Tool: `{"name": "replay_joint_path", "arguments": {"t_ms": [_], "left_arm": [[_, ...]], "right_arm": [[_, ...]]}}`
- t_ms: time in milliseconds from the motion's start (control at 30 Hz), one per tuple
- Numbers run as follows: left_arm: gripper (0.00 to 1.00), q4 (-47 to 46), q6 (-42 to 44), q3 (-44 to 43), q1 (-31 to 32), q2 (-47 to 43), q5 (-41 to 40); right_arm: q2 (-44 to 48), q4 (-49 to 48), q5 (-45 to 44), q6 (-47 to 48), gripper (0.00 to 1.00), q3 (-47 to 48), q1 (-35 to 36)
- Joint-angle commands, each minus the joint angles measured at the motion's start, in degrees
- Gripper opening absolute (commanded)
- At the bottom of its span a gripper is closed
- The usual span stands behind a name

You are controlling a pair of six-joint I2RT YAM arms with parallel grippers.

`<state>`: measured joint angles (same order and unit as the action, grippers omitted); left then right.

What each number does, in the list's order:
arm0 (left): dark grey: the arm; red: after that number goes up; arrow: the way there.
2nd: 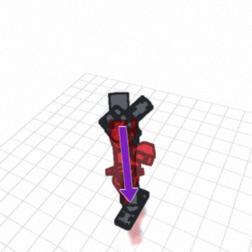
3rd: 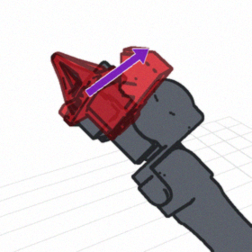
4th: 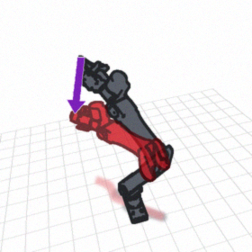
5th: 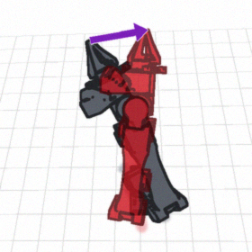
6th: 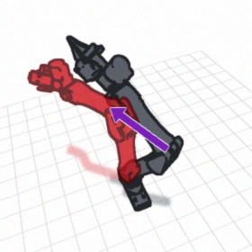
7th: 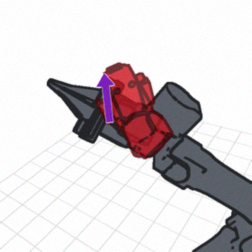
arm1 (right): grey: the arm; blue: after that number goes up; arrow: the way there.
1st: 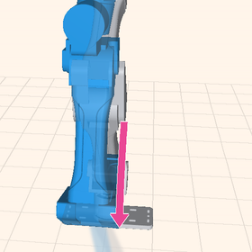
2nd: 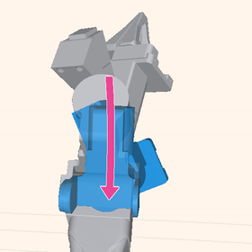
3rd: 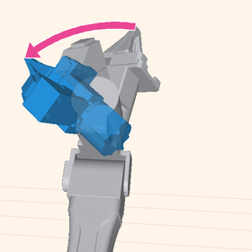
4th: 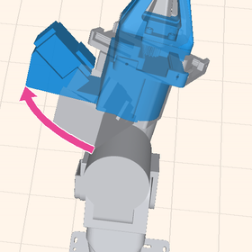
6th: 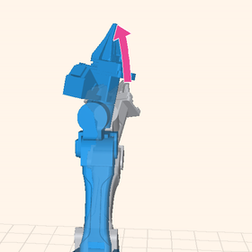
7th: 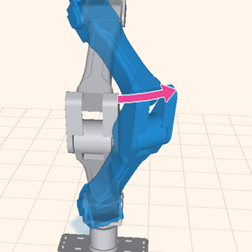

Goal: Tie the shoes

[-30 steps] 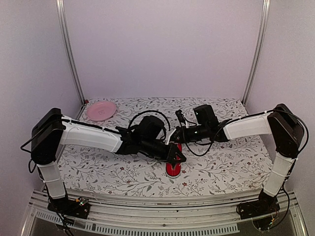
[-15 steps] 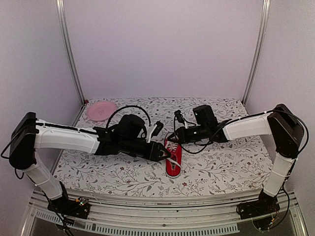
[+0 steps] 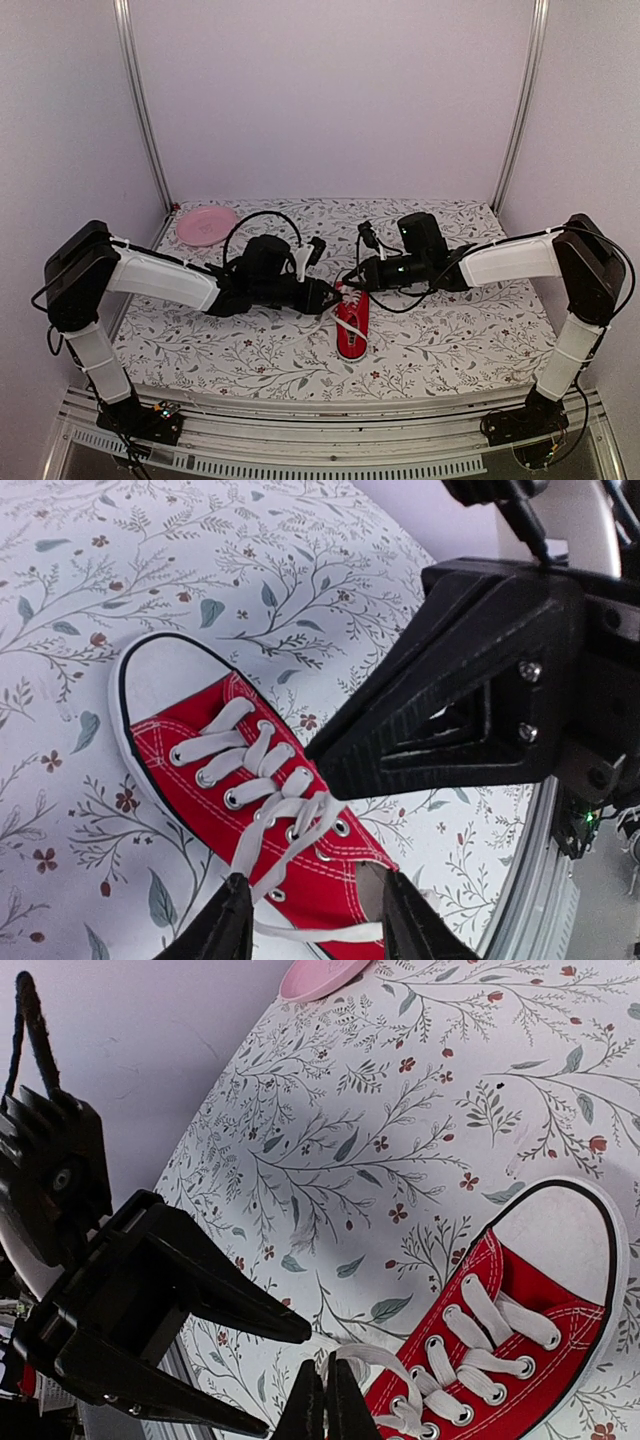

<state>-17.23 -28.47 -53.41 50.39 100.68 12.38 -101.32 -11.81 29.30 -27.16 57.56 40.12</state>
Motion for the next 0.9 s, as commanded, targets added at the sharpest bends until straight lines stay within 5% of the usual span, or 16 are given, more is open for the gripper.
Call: {"name": "replay_joint_path", "arguments": {"t_ms": [0, 400, 867], "left_arm": [[0.44, -10.3, 2.2, -0.9, 0.3, 2.4, 0.4], [0.40, -16.4, 2.2, -2.4, 0.9, 7.8, 1.2], [0.21, -22.7, 0.5, -2.9, 1.3, 11.4, 1.5]], "right_arm": [[2.4, -2.7, 0.2, -0.9, 0.02, -0.5, 0.0], [2.0, -2.8, 0.8, -1.3, 0.02, -0.5, -0.2], [2.3, -2.7, 0.9, -1.8, 0.02, -0.5, -0.4]]}}
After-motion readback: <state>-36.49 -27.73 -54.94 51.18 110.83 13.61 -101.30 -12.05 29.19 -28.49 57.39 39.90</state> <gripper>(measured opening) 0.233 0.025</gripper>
